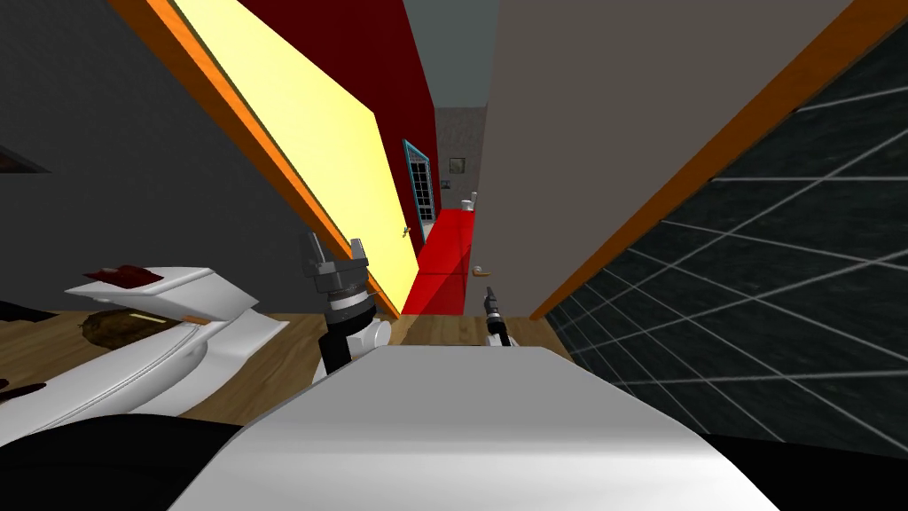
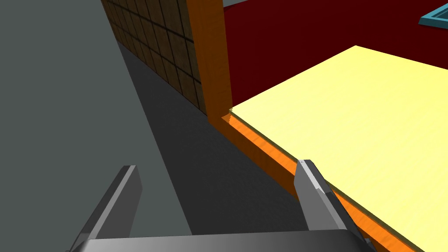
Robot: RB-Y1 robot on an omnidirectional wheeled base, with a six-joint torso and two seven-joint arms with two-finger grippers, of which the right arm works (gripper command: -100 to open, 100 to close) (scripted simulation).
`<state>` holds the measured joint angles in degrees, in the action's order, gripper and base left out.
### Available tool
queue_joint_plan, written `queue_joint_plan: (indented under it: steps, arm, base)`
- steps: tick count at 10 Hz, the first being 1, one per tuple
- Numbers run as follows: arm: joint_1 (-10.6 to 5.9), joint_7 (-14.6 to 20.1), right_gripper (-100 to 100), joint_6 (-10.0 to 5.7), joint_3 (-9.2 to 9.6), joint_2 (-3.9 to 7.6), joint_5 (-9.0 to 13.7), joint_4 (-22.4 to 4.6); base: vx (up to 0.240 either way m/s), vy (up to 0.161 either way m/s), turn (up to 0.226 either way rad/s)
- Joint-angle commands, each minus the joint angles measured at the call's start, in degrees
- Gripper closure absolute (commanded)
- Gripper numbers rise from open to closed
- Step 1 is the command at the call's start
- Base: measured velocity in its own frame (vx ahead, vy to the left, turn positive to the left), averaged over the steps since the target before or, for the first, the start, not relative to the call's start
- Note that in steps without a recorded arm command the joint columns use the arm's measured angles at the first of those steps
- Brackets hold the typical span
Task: Push the door open
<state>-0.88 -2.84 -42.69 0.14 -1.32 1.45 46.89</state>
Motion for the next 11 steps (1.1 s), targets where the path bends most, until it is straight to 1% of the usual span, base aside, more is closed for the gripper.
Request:
queue_joint_plan:
  steps: [1,2,4,5,6,8,9,10,11]
  arm:
    - [0.0,0.0,-100,0.0,0.0,0.0,0.0,0.0]
    - [-0.21,0.0,-100,-0.19,-0.16,1.56,0.1,-0.4]
    - [-0.37,0.0,-100,-0.31,-0.35,2.6,0.2,-0.7]
    - [-0.46,0.0,-100,-0.38,-0.47,2.86,0.2,-0.9]
    - [-0.55,0.0,-100,-0.45,-0.58,2.9,0.3,-1.0]
    - [-0.73,0.0,-100,-0.58,-0.8,2.37,0.4,-1.3]
    - [-0.85,0.0,-100,-0.67,-0.93,1.56,0.5,-1.6]
    - [-0.94,0.0,-100,-0.74,-1.05,0.48,0.5,-1.7]
    - [-0.87,-0.1,-100,-0.83,-0.98,0.96,0.5,-1.7]
  base:
    - [0.066,-0.011,0.01]
    - [0.115,-0.004,0.018]
    - [0.201,0.001,0.023]
    - [0.181,-0.02,0.017]
    - [0.162,-0.008,0.021]
    - [0.198,0.005,0.02]
    - [0.225,0.005,0.023]
    - [0.217,-0.01,0.023]
    - [0.093,-0.006,0.008]
